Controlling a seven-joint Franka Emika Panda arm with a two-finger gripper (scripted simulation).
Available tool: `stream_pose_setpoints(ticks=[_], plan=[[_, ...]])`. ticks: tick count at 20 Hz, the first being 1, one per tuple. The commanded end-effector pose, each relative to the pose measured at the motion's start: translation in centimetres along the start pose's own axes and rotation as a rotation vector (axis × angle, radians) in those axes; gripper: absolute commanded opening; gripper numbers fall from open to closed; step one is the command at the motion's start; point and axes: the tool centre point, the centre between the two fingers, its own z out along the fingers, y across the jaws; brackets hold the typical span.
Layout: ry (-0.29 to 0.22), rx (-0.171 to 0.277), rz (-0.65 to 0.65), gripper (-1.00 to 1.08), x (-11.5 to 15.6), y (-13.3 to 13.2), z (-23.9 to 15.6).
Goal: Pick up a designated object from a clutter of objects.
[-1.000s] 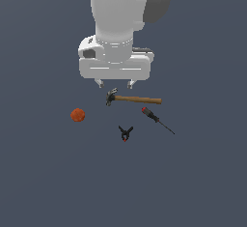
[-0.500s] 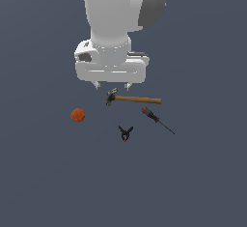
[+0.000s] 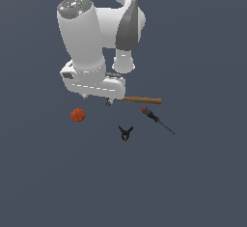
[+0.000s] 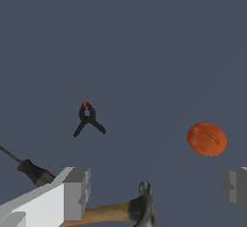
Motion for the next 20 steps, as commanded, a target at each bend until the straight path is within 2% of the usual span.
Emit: stream_pose_setpoints(ticks=[1,7,11,16,20], plan=[[-0.001,0.008,0.070,1.00,0.1,2.3,2.3],[0.002,0.015,0.261,1.00,-0.5,8.8,8.3],[0.004,0.011,0.360,1.00,-1.5,12.2,11.3],[0.006,0.002,0.444,1.00,-2.6,15.1,13.7],[0.007,-0.003,0.479,1.00,-3.2,16.3,14.7]])
